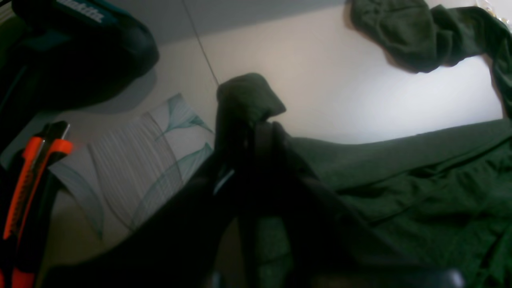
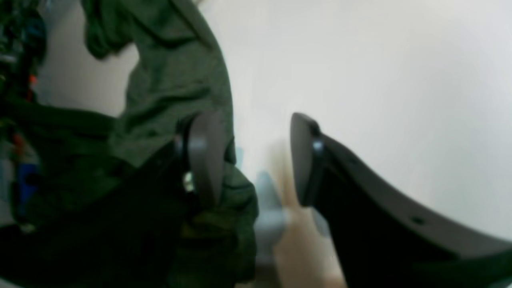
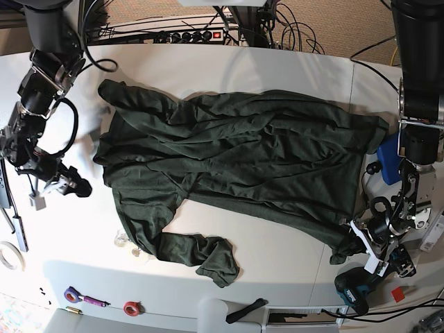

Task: Layout the t-shirt on the table in an organized manner, then fold the t-shirt properly
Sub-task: 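Release the side edges and move both grippers toward the shirt's shoulders, then grasp the shoulder corners of the green shirt with both grippers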

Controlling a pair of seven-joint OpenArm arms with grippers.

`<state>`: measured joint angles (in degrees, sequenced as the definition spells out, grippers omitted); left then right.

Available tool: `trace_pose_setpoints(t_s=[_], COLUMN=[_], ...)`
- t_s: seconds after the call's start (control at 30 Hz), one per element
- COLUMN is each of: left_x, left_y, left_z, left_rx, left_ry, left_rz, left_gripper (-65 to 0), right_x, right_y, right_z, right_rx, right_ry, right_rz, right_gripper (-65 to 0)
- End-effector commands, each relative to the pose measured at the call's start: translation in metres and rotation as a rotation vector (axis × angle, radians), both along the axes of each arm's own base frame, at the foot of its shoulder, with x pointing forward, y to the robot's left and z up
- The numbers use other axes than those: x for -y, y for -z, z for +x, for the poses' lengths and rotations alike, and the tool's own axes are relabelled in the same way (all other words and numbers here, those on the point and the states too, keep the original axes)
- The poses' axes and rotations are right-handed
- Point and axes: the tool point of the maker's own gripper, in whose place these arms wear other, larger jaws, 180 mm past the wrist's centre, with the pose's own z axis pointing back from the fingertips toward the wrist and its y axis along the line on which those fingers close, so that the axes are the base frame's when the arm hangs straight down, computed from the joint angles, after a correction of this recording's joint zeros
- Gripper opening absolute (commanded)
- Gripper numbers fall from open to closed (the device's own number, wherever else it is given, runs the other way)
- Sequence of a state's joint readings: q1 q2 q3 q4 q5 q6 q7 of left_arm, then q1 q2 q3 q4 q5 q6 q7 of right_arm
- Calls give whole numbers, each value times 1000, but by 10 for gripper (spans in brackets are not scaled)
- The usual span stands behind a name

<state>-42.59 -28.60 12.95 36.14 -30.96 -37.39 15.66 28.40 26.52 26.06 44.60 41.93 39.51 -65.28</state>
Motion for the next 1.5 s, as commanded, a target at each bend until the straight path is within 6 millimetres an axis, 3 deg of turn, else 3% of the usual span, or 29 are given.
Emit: trace_pose_setpoints(t_s=[0.0,0.17,0.33,0.43,0.53,0.57,0.63,0.8,0.83,0.9,0.93,0.97,1.07,1.17,1.23,1.37,1.47], left_x=[-4,-1,7,7,1,-2,-7,-1,8,11,13,15,25,38,43,50,60], left_y=[-29,-24,-21,-22,-21,-20,-19,-39,-49,-66,-72,-76,-72,-42,-22,10,18], left_z=[13,11,11,12,16,18,21,21,17,12,8,2,-20,-51,-72,-105,-130], left_rx=[75,66,63,71,70,69,68,104,117,113,98,81,-1,-137,-218,-307,-348], left_ry=[-10,-6,2,-2,-46,-73,-111,-75,-20,-8,-5,5,63,143,176,184,227], left_rz=[-23,-29,-38,-38,-28,-26,-18,-68,-117,-228,-275,-317,-352,-291,-286,-340,-375], left_gripper=[-650,-650,-650,-644,-333,-266,-235,-268,-321,-506,-603,-650,-650,-650,-650,-650,-650], right_x=[9,14,48,73,83,85,88,88,85,76,69,66,70,64,50,-7,-60], right_y=[-23,-29,-77,-96,-97,-98,-94,-87,-88,-91,-94,-100,-143,-153,-152,-140,-127], right_z=[14,20,27,15,-1,-5,-12,-26,-28,-31,-33,-34,-34,-41,-46,-58,-71], right_rx=[70,116,347,438,440,448,447,441,446,443,436,451,616,626,592,485,418], right_ry=[6,36,237,342,366,369,378,374,364,317,279,256,238,193,126,-96,-287], right_rz=[-27,-36,156,277,339,355,362,396,417,455,468,479,516,421,338,172,88], right_gripper=[-344,-343,-343,-343,-343,-343,-343,-343,-343,-357,-401,-462,-620,-650,-650,-650,-650])
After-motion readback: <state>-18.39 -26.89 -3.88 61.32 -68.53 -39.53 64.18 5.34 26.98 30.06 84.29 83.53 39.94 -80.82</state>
